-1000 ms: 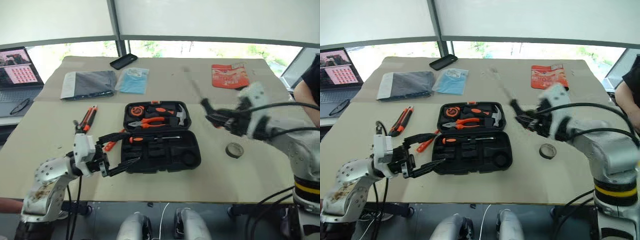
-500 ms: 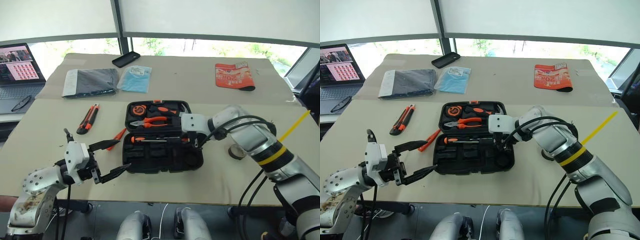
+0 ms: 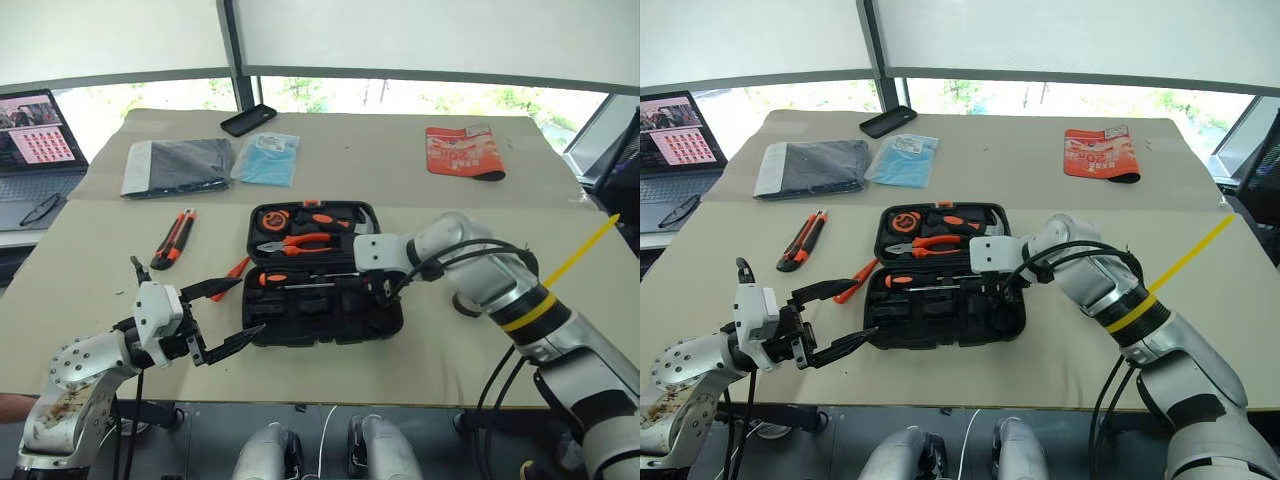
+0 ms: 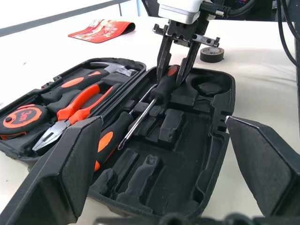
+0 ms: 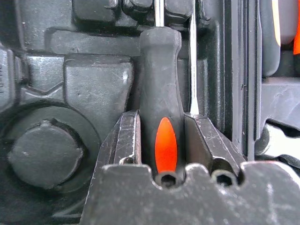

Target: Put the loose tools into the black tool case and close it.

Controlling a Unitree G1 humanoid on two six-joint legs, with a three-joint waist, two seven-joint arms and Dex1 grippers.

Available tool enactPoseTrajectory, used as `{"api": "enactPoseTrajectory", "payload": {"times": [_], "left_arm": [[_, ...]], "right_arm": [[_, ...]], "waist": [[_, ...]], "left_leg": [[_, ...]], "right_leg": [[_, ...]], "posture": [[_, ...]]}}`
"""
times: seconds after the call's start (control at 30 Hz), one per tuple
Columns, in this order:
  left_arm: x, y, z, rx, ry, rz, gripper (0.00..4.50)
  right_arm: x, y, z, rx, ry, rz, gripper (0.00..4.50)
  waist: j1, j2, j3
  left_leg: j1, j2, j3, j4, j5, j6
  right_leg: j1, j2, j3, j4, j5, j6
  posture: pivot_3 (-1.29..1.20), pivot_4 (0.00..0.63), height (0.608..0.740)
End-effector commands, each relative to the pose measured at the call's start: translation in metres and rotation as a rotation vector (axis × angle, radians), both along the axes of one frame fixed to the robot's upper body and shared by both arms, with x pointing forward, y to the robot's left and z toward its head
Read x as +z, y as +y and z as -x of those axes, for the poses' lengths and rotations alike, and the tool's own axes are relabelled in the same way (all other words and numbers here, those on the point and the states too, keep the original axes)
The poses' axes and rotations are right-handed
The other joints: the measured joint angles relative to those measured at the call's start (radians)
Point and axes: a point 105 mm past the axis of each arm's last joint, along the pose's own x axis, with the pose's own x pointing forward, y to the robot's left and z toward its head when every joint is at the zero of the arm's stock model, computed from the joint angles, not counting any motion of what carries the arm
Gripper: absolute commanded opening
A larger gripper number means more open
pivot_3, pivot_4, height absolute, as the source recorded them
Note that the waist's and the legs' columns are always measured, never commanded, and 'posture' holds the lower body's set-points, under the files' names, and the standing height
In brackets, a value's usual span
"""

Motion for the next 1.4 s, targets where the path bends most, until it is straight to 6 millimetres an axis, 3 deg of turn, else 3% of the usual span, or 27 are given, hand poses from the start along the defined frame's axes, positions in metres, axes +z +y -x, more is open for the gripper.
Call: {"api": "enactPoseTrajectory", "payload": {"times": [0.03, 0.1, 0.23, 0.27, 0.3, 0.4, 0.57, 0.9, 1.17, 1.3, 1.33, 1.4], "left_arm": [[0.003, 0.001, 0.000, 0.008, -0.025, -0.002, 4.50], [0.002, 0.002, 0.001, 0.010, -0.022, -0.003, 4.50], [0.000, 0.003, 0.002, 0.015, -0.017, -0.006, 4.50], [0.000, 0.004, 0.001, 0.018, -0.017, -0.005, 4.50], [0.000, 0.005, 0.001, 0.022, -0.017, -0.005, 4.50], [-0.001, 0.005, 0.000, 0.027, -0.015, -0.004, 4.50], [-0.002, 0.005, -0.001, 0.028, -0.011, -0.004, 4.50], [-0.004, 0.014, -0.004, 0.057, -0.002, -0.032, 4.50], [-0.008, 0.019, -0.007, 0.099, 0.007, -0.033, 4.50], [-0.008, 0.027, -0.008, 0.152, 0.010, -0.014, 4.50], [-0.008, 0.031, -0.008, 0.178, 0.013, 0.000, 4.50], [-0.007, 0.051, -0.006, 0.289, 0.025, 0.051, 4.50]], "right_arm": [[0.025, 0.002, 0.007, 0.031, 0.037, -0.102, 2.92], [0.035, -0.004, 0.008, 0.009, 0.077, -0.135, 3.60], [0.055, -0.011, -0.002, 0.014, 0.092, -0.255, 3.60], [0.056, -0.011, -0.006, 0.021, 0.068, -0.275, 3.09], [0.056, -0.006, -0.007, 0.047, 0.067, -0.329, 2.93], [0.053, 0.011, -0.006, 0.061, 0.103, -0.475, 1.85], [0.008, 0.023, -0.005, 0.119, 0.038, -0.442, 0.05], [-0.036, 0.029, 0.001, 0.182, 0.013, -0.390, 0.02], [-0.054, 0.036, -0.004, 0.182, -0.013, -0.341, 0.02], [-0.039, 0.042, -0.008, 0.168, -0.034, -0.418, 0.02], [-0.028, 0.042, -0.008, 0.167, -0.034, -0.475, 0.02], [0.016, 0.035, -0.009, 0.143, -0.062, -0.706, 0.02]], "waist": [[0.000, 0.000, 0.000], [0.001, 0.000, 0.000], [0.000, 0.000, 0.000], [0.000, 0.000, 0.000], [0.000, 0.000, 0.000], [-0.004, 0.000, 0.000], [0.000, 0.000, 0.000], [-0.003, 0.000, 0.000], [-0.013, -0.001, -0.001], [-0.024, -0.001, -0.001], [-0.027, -0.001, -0.001], [-0.027, -0.001, -0.001]], "left_leg": [[0.000, 0.000, 0.000, 0.000, 0.000, 0.000], [0.000, 0.000, 0.000, 0.000, 0.000, 0.000], [0.000, 0.000, 0.000, 0.000, 0.000, 0.001], [0.000, 0.000, 0.000, 0.001, 0.000, 0.001], [0.000, 0.000, 0.000, 0.001, 0.000, 0.001], [0.003, 0.000, 0.000, 0.000, 0.000, -0.001], [0.003, 0.001, 0.000, -0.001, 0.003, -0.003], [0.006, 0.001, 0.001, -0.001, 0.003, -0.006], [0.013, 0.002, 0.002, -0.005, 0.003, -0.012], [0.015, 0.004, 0.002, -0.006, 0.004, -0.015], [0.015, 0.005, 0.002, -0.006, 0.004, -0.015], [0.014, 0.007, 0.001, -0.006, 0.004, -0.016]], "right_leg": [[0.000, 0.000, 0.000, 0.000, 0.000, 0.000], [0.000, 0.000, 0.000, 0.000, 0.000, 0.000], [0.000, 0.000, 0.000, 0.000, 0.001, -0.001], [0.000, 0.000, 0.000, 0.000, 0.001, -0.001], [0.001, 0.000, 0.000, 0.000, 0.001, -0.001], [0.002, 0.000, 0.000, 0.001, 0.001, -0.001], [0.001, 0.002, 0.001, 0.003, 0.000, -0.003], [0.003, 0.003, 0.001, 0.004, 0.000, -0.002], [0.005, 0.003, 0.003, 0.006, -0.001, -0.003], [0.006, 0.004, 0.003, 0.007, -0.001, -0.003], [0.006, 0.004, 0.003, 0.007, -0.001, -0.003], [0.005, 0.004, 0.004, 0.007, -0.001, -0.004]], "posture": [[0.00, 0.150, 0.740], [0.00, 0.150, 0.740], [0.00, 0.150, 0.740], [0.00, 0.150, 0.740], [0.00, 0.150, 0.740], [0.00, 0.150, 0.740], [0.00, 0.150, 0.740], [0.00, 0.150, 0.740], [0.00, 0.150, 0.740], [0.00, 0.150, 0.740], [0.00, 0.150, 0.740], [0.00, 0.150, 0.740]]}}
